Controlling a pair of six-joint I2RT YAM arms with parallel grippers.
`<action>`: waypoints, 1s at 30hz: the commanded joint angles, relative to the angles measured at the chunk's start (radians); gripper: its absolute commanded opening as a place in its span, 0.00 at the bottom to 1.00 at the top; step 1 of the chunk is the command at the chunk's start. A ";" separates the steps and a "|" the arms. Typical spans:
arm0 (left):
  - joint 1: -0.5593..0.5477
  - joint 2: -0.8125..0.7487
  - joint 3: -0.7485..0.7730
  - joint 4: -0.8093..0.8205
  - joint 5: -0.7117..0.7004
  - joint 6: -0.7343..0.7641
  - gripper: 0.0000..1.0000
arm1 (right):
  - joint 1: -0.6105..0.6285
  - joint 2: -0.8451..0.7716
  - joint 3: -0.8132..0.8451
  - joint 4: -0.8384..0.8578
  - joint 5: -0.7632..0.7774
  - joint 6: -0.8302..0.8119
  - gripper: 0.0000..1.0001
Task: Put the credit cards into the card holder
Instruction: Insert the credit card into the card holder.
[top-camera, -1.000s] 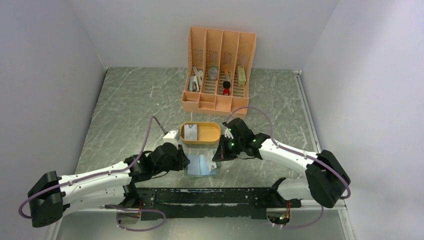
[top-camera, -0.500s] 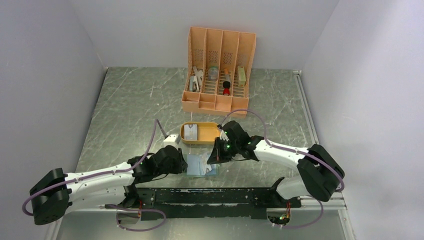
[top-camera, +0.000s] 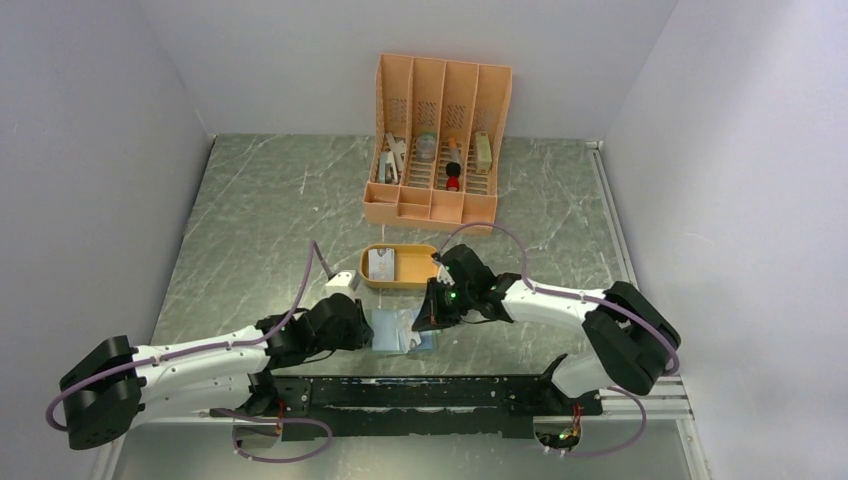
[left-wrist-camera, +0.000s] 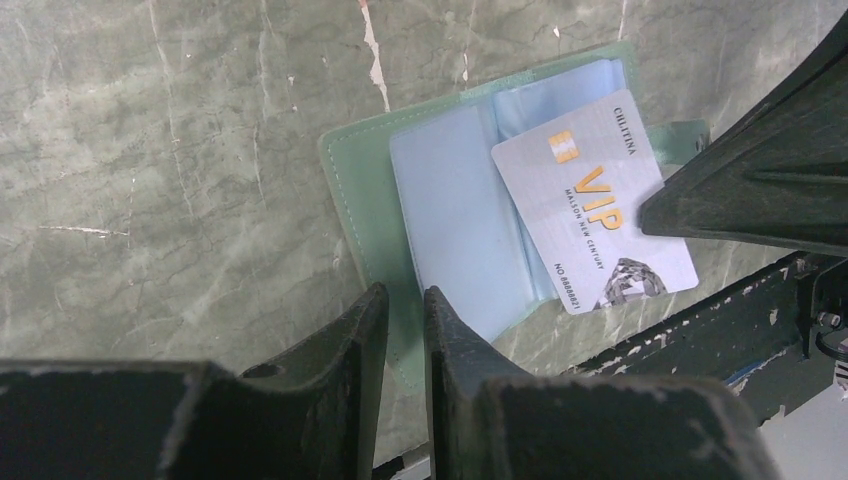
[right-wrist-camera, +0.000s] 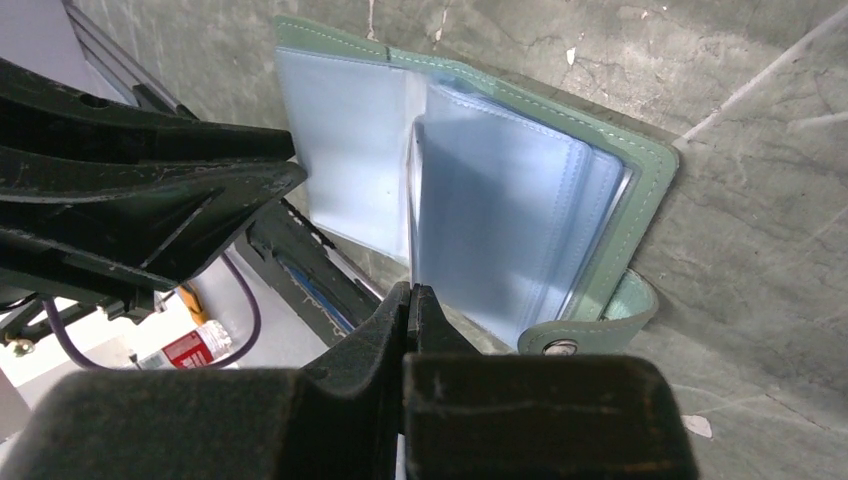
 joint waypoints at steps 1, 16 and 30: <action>-0.002 -0.016 -0.015 0.033 -0.010 -0.010 0.25 | 0.008 0.020 -0.017 0.030 0.006 0.015 0.00; -0.002 -0.029 -0.037 0.030 -0.008 -0.021 0.25 | 0.022 0.062 -0.034 0.128 -0.005 0.059 0.00; -0.002 -0.043 -0.040 -0.025 -0.043 -0.034 0.22 | 0.031 0.102 -0.038 0.161 0.026 0.058 0.00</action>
